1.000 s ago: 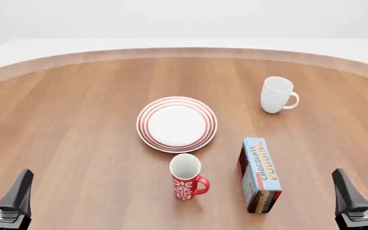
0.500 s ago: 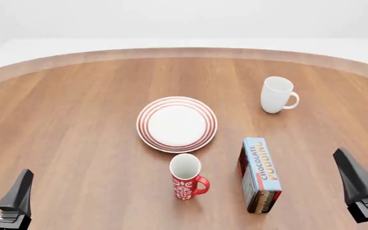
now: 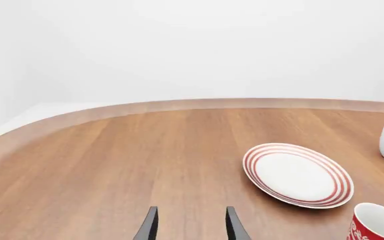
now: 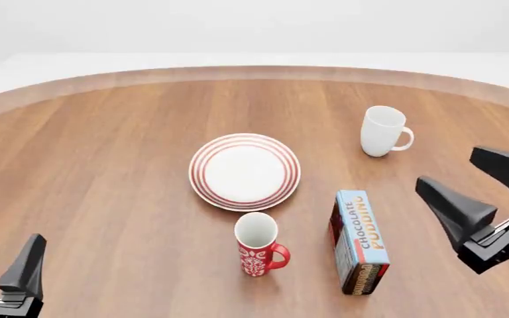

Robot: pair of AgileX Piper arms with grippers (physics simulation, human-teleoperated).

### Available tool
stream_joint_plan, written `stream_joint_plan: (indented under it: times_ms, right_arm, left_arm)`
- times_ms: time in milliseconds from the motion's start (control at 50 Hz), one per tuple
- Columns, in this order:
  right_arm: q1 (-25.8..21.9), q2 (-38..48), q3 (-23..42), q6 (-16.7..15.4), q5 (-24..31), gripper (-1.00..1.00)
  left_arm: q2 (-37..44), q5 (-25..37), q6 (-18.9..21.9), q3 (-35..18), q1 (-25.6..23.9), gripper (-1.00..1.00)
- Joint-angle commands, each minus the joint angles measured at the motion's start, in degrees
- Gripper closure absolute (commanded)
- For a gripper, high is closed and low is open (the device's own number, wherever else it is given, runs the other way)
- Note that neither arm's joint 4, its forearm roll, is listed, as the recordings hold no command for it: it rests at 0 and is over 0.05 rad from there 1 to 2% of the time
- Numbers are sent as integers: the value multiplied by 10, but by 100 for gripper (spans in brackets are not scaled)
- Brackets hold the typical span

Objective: Pick up the red mug and put it on the plate

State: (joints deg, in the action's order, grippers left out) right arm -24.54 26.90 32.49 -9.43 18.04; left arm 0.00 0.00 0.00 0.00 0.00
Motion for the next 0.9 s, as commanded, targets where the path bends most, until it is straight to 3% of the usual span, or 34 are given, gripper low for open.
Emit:
stream_joint_plan:
  times_ms: [20, 220, 480, 600, 760, 900]
  right_arm:
    - [-43, 79, 70, -17, 56, -100]
    - [-84, 128, 109, -12, 92, -100]
    - [-124, 166, 157, 18, 149, -100]
    - [-134, 179, 164, 26, 154, -100]
    - [-173, 190, 159, 63, 150, -100]
    - [-185, 204, 154, 70, 159, -100]
  left_arm:
    - [0, 0, 0, 0, 0, -100]
    - [0, 0, 0, 0, 0, -100]
    - [0, 0, 0, 0, 0, -100]
    - [0, 0, 0, 0, 0, -100]
    - [0, 0, 0, 0, 0, -100]
    - [0, 0, 0, 0, 0, -100]
